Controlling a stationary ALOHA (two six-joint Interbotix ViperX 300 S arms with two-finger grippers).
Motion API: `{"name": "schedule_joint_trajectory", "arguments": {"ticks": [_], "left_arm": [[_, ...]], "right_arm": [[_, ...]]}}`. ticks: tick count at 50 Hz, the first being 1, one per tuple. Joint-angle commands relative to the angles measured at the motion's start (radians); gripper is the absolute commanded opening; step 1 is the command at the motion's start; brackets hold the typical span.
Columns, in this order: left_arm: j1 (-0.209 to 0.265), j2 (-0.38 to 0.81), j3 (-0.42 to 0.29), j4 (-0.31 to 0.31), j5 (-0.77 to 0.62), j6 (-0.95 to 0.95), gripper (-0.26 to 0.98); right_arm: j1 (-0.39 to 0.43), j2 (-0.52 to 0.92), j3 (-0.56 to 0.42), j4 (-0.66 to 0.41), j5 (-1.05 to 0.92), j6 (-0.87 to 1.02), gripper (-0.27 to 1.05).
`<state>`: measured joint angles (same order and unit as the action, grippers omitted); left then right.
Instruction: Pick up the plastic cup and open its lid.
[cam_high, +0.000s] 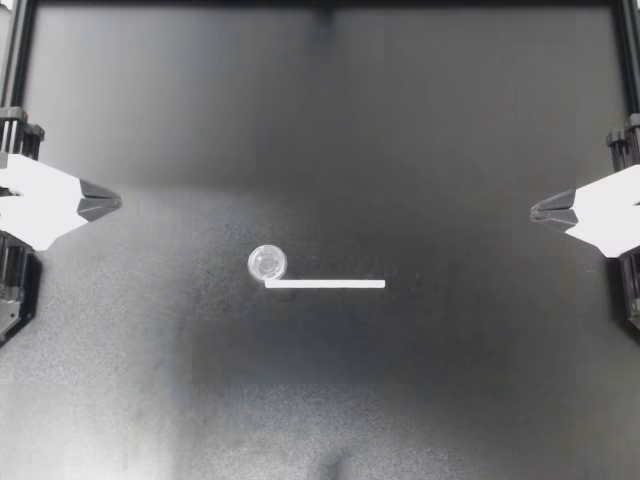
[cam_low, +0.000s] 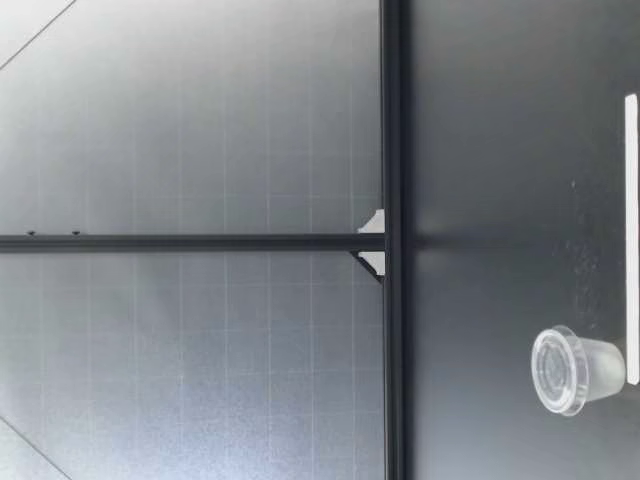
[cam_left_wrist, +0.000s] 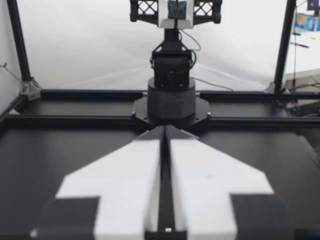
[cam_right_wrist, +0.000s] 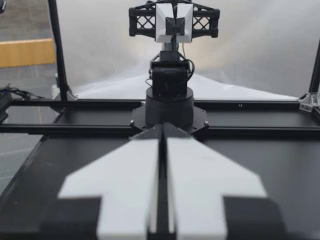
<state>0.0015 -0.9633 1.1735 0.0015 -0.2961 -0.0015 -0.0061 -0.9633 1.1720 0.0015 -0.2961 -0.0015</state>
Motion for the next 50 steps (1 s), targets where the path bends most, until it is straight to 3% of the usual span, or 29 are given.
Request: {"name": "schedule_joint_trajectory", "arguments": {"ticks": [1,18,28,50], "left_arm": [[0.006,0.002,-0.012,0.0,-0.031,-0.003,-0.18],[0.008,0.084,0.034,0.0,-0.075,0.005,-0.18],[0.018,0.25,0.066,0.0,-0.069,-0.002,-0.18],[0.041,0.558,0.067,0.0,-0.067,0.015,-0.17]], "right_arm": [[0.0,-0.002,-0.015,-0.003,-0.009,0.0,-0.15],[0.0,0.072,-0.02,-0.003,-0.121,-0.003,-0.18],[-0.002,0.264,-0.063,-0.002,-0.172,0.002,-0.18],[-0.012,0.699,-0.233,0.003,-0.198,0.005,-0.18]]}}
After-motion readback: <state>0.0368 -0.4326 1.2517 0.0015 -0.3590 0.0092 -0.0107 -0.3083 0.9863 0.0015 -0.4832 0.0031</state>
